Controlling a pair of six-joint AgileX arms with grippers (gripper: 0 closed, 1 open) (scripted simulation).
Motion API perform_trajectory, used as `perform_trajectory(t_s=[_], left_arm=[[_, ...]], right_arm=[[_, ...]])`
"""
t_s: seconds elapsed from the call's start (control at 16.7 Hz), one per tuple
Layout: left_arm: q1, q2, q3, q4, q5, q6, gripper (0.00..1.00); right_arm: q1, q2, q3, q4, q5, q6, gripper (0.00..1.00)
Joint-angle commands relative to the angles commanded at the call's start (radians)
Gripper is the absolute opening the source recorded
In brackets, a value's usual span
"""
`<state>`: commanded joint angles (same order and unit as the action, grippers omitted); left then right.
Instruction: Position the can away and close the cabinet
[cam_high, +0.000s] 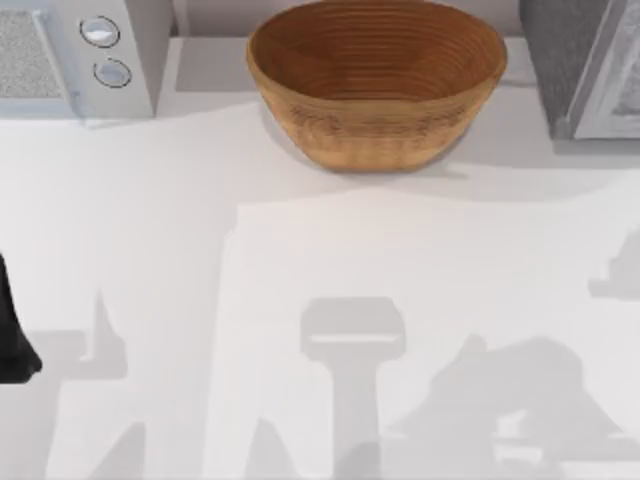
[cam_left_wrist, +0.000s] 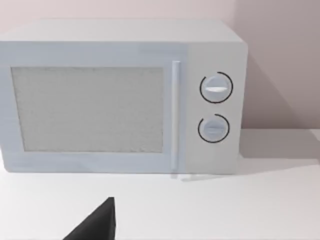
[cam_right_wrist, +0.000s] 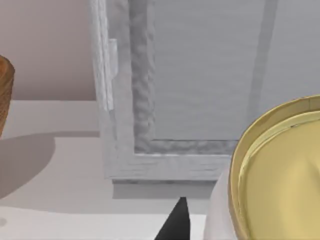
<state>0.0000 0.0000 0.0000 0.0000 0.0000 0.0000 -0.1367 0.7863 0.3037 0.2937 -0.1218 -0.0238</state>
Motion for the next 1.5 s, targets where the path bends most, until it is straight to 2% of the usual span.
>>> perform_trajectory(t_s=[0.48, 0.72, 1.2, 1.5], left_arm=[[0.0, 0.0, 0.0, 0.0, 0.0, 0.0, 1.0], [0.0, 0.0, 0.0, 0.0, 0.0, 0.0, 1.0], [0.0, 0.0, 0.0, 0.0, 0.0, 0.0, 1.0], [0.0, 0.0, 0.0, 0.0, 0.0, 0.0, 1.0]], right_arm=[[0.102, -0.612, -0.23, -0.222, 0.089, 0.02, 0.0], [0.133, -0.77, -0.296, -0.286, 0.118, 0.023, 0.0], [0.137, -0.753, -0.269, -0.3, 0.125, 0.026, 0.0], [0.168, -0.541, -0.009, -0.364, 0.157, 0.029, 0.0]])
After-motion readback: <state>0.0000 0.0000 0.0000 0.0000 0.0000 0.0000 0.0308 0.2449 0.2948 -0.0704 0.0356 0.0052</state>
